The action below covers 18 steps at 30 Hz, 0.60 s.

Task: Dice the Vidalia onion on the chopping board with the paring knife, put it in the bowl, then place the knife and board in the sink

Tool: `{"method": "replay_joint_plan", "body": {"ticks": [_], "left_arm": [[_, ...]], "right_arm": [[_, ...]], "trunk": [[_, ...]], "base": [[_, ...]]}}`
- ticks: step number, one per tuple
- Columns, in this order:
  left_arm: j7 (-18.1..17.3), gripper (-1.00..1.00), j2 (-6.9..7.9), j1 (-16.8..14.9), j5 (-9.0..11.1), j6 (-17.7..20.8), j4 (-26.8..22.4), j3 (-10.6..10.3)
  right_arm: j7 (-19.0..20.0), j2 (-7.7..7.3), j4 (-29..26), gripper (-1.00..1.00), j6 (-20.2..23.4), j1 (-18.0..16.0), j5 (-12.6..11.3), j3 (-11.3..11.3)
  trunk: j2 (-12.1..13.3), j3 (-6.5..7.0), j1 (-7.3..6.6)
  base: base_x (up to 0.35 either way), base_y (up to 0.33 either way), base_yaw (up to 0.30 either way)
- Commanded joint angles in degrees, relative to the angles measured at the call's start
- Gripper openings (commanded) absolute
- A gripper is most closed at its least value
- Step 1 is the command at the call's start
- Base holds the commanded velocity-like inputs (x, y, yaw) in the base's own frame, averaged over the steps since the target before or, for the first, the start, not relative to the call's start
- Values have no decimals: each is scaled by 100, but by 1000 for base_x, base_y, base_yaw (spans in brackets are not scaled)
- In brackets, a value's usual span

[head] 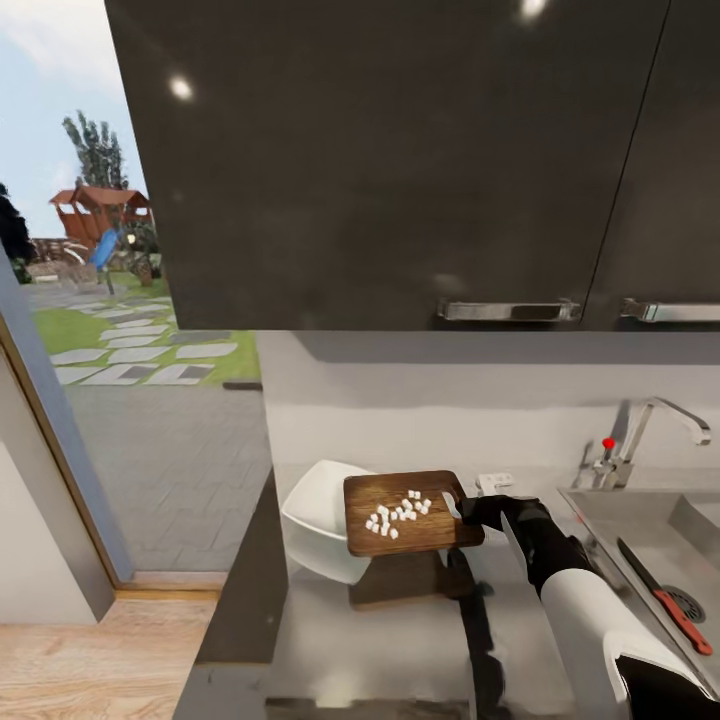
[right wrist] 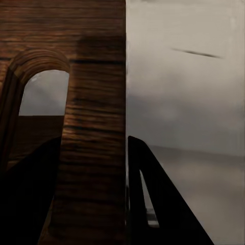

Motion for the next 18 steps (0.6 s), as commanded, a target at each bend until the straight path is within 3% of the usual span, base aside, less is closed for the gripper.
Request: {"method": "replay_joint_plan", "body": {"ticks": [1, 10, 18], "left_arm": [[0, 100, -3, -6, 51, -38, 22, -49], [0, 100, -3, -6, 51, -38, 22, -49], [0, 100, -12, -7, 51, -38, 23, -49]], "right_arm": [[56, 5, -9, -100, 19, -2, 54, -35], [56, 5, -9, -100, 19, -2, 54, -35], [56, 5, -9, -100, 19, -2, 54, -35]], "trunk": [[-4, -2, 4], [-4, -2, 4], [-4, -2, 4]], "base": [[162, 131, 0], [164, 133, 0], [23, 18, 0]]}}
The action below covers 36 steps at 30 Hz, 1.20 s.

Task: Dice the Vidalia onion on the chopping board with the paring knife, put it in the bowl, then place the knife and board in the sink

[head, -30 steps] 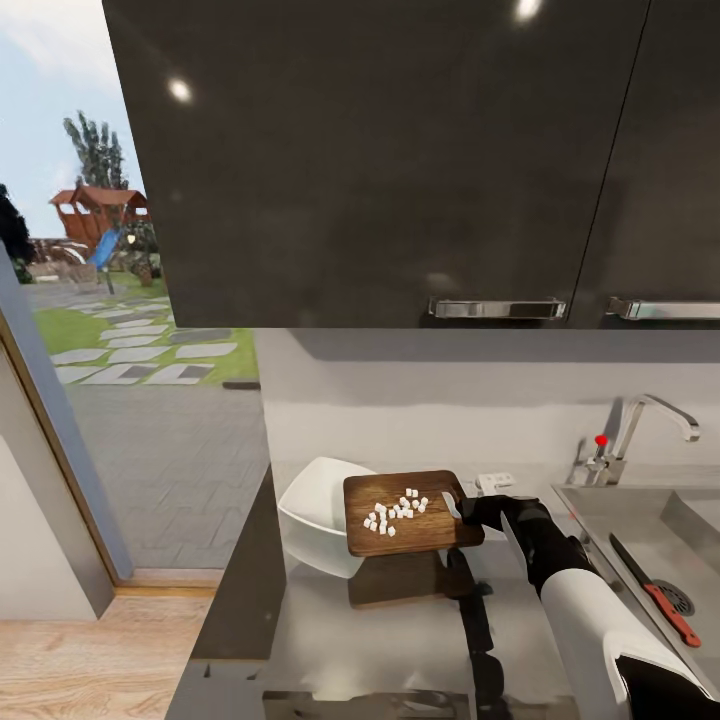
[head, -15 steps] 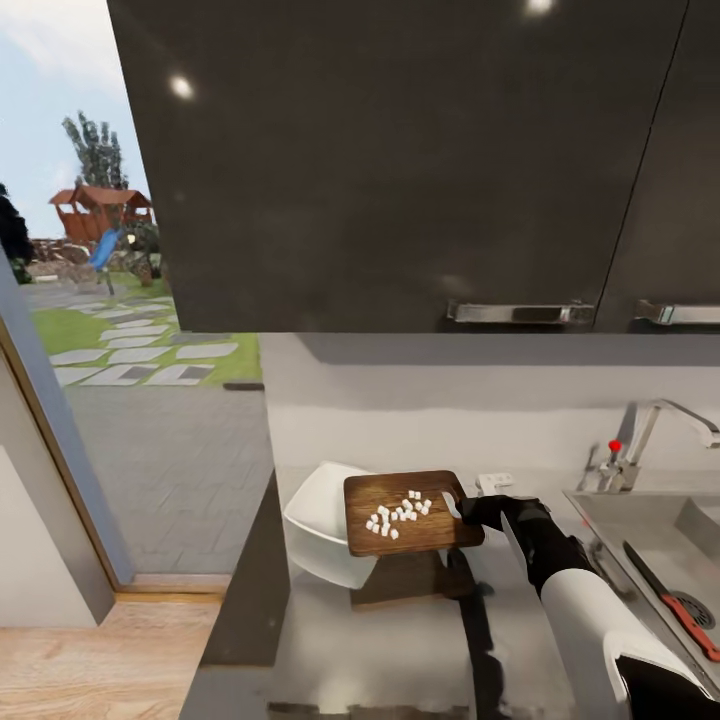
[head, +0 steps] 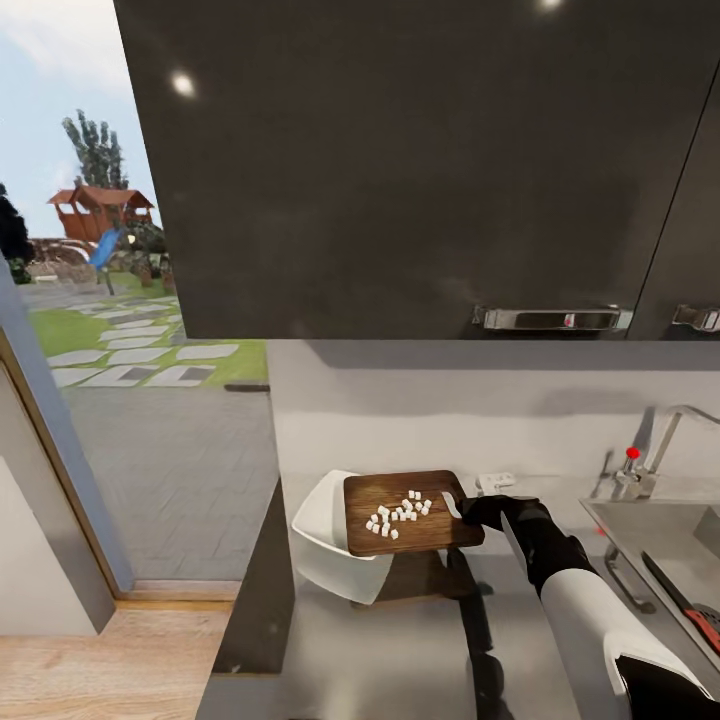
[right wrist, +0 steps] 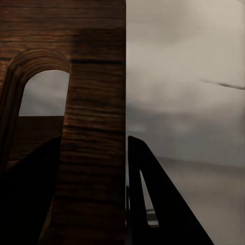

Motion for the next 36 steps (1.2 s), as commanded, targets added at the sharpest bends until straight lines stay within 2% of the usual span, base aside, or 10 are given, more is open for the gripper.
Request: {"method": "replay_joint_plan", "body": {"ticks": [1, 36], "left_arm": [[1, 100, -4, -7, 50, -39, 23, -49], [1, 100, -4, -6, 50, -39, 23, -49]], "right_arm": [[56, 4, -9, -100, 18, -1, 55, -34], [56, 4, -9, -100, 18, -1, 55, -33]], "trunk": [[-5, -2, 2], [-5, -2, 2]], "base": [[2, 1, 0], [0, 0, 0]]}}
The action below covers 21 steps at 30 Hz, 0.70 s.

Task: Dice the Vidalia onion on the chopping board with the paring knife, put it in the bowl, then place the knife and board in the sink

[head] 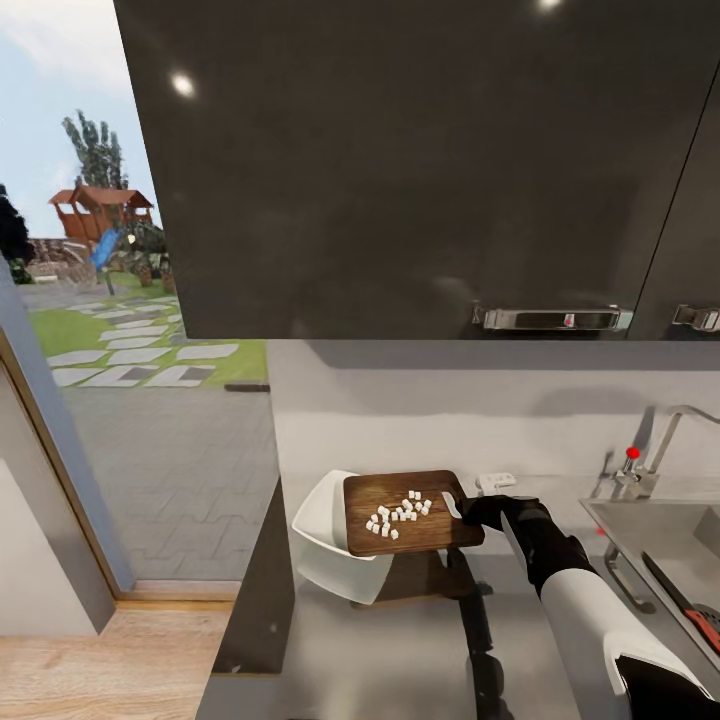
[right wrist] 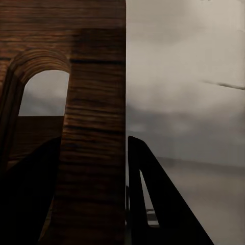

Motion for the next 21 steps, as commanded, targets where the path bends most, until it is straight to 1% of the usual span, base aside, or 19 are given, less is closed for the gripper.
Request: {"method": "replay_joint_plan", "body": {"ticks": [1, 6, 12, 19, 21], "left_arm": [[1, 100, -3, -7, 50, -39, 23, -49], [1, 100, -16, -7, 50, -39, 23, -49], [1, 100, -20, -7, 50, -39, 23, -49], [1, 100, -25, -7, 50, -39, 23, -49], [-3, 100, -22, -8, 50, -39, 23, -49]], "right_arm": [[56, 4, -9, -100, 19, -1, 56, -34], [54, 13, -9, -100, 23, -1, 60, -40], [25, 51, -9, -100, 186, -1, 60, -36], [-28, 48, -57, -100, 221, -1, 63, -40], [-78, 58, -77, -100, 295, -1, 63, -42]], "trunk": [[-5, -2, 2], [-5, -2, 2], [-5, -2, 2], [-5, -2, 2], [-5, -2, 2]], "base": [[0, 0, 0], [0, 0, 0], [0, 0, 0], [0, 0, 0], [0, 0, 0]]}}
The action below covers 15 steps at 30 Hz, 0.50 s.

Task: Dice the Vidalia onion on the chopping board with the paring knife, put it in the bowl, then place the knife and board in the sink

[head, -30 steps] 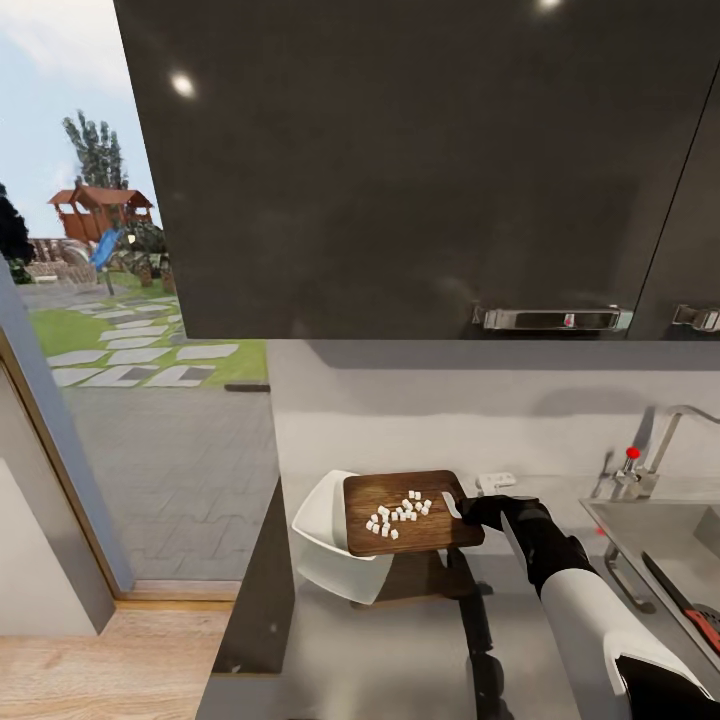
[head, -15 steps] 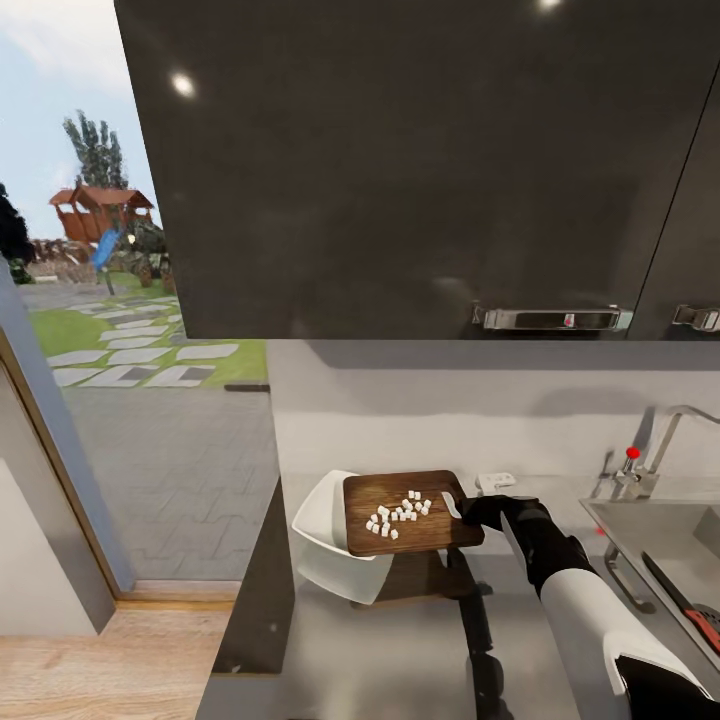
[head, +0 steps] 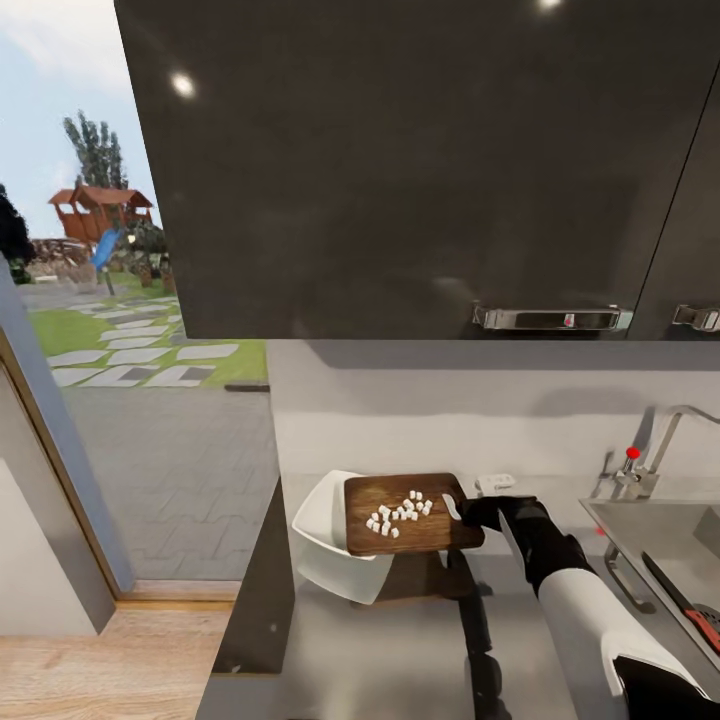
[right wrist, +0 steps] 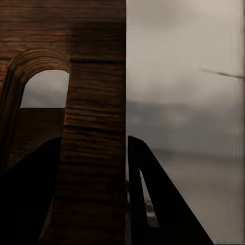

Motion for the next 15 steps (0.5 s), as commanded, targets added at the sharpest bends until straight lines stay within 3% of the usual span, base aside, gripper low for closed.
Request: {"method": "replay_joint_plan", "body": {"ticks": [1, 8, 15], "left_arm": [[-1, 100, -3, -7, 50, -39, 23, -49], [-12, 100, -74, -6, 50, -39, 23, -49], [-12, 100, -110, -6, 50, -40, 23, -49]], "right_arm": [[22, 9, -19, -100, 67, -2, 45, -30], [-287, 50, -312, -100, 327, -2, 37, -25], [-621, 272, -518, -100, 434, -14, 36, -24]], "trunk": [[-5, -2, 2], [-5, -2, 2], [-5, -2, 2]], "base": [[0, 0, 0], [0, 0, 0], [0, 0, 0]]}}
